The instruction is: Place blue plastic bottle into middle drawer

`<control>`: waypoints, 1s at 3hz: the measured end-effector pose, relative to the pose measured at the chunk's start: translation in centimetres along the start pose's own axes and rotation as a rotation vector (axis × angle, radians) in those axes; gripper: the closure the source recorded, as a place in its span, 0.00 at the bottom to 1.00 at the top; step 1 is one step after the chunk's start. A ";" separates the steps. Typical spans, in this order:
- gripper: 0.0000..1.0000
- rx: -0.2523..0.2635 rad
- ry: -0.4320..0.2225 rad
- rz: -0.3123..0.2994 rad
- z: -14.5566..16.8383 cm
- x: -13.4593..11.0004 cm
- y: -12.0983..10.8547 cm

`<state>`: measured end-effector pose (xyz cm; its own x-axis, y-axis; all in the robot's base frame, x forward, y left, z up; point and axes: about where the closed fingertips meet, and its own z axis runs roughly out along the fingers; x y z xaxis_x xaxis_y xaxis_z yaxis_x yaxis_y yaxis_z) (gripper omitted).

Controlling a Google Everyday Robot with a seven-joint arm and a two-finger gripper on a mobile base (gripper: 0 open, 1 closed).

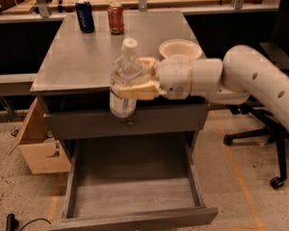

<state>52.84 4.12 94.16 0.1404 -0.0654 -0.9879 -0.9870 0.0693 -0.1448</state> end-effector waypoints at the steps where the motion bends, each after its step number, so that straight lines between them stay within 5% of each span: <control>1: 1.00 -0.050 0.068 0.102 1.9 7.7 4.4; 2: 1.00 -0.091 0.138 0.155 4.1 13.0 5.5; 3: 1.00 -0.103 0.145 0.155 4.7 13.4 5.7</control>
Offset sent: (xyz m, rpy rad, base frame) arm -0.0278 0.0631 -0.2001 -0.2243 0.2307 0.0989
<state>49.48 8.31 79.88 -0.0189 -0.2048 -0.9786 -0.9997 -0.0119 0.0217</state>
